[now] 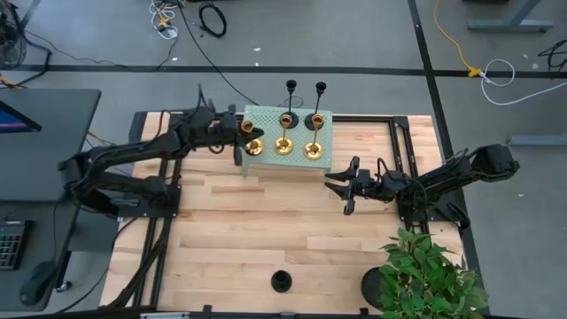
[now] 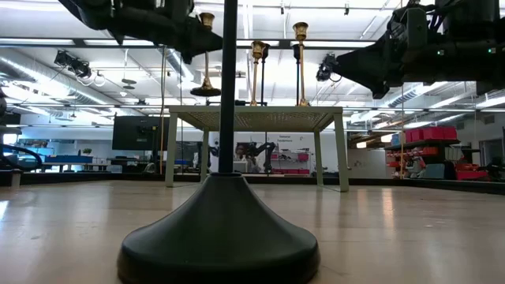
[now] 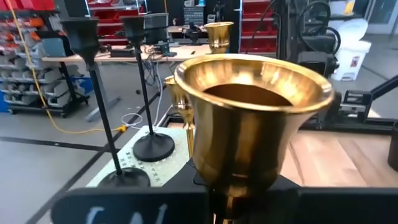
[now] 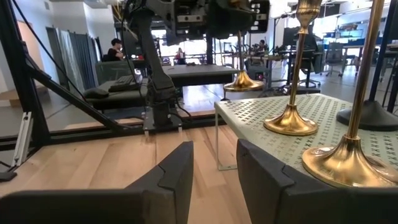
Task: Pick & Place candle stick holders
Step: Put the gold candle holder on the shelf aligned with the other gold candle holders
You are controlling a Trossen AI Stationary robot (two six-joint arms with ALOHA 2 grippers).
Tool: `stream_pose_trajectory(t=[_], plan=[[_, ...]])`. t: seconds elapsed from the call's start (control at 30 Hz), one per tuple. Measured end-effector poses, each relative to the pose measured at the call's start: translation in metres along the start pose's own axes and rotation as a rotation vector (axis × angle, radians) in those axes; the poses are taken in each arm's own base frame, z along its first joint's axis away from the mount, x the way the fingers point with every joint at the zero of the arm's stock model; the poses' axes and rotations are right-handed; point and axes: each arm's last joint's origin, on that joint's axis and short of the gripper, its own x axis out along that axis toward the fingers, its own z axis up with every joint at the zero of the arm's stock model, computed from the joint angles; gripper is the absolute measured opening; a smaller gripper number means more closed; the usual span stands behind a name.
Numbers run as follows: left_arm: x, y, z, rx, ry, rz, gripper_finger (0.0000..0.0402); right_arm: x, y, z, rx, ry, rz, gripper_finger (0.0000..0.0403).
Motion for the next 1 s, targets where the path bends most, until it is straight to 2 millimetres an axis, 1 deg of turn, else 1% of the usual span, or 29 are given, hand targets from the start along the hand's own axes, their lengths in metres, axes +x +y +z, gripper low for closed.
stream_pose_trajectory(t=[0.13, 0.27, 0.37, 0.57, 0.7, 0.83, 1.0], plan=[[0.008, 0.005, -0.008, -0.019, 0.017, -0.005, 0.0025, 0.000, 0.000, -0.001, 0.003, 0.011, -0.001, 0.0123], [0.014, 0.008, -0.015, -0.025, 0.040, -0.002, 0.0015, 0.000, 0.000, -0.002, 0.011, 0.017, -0.002, 0.0123], [0.017, 0.009, -0.019, -0.026, 0.060, -0.003, 0.0014, 0.000, 0.000, -0.002, 0.011, 0.017, -0.002, 0.0123], [0.019, 0.009, -0.019, -0.019, 0.048, -0.003, 0.0030, 0.000, 0.000, -0.002, 0.012, 0.017, -0.002, 0.0123], [0.019, 0.009, -0.018, 0.021, 0.040, -0.003, 0.0016, 0.000, 0.000, -0.002, 0.013, 0.017, -0.002, 0.0123], [0.019, 0.010, -0.018, 0.036, 0.036, 0.013, 0.0014, 0.000, 0.000, -0.002, 0.014, 0.017, -0.002, 0.0123], [0.019, 0.010, -0.018, 0.036, 0.039, 0.043, 0.0036, 0.000, 0.000, -0.002, 0.018, 0.017, -0.002, 0.0123]])
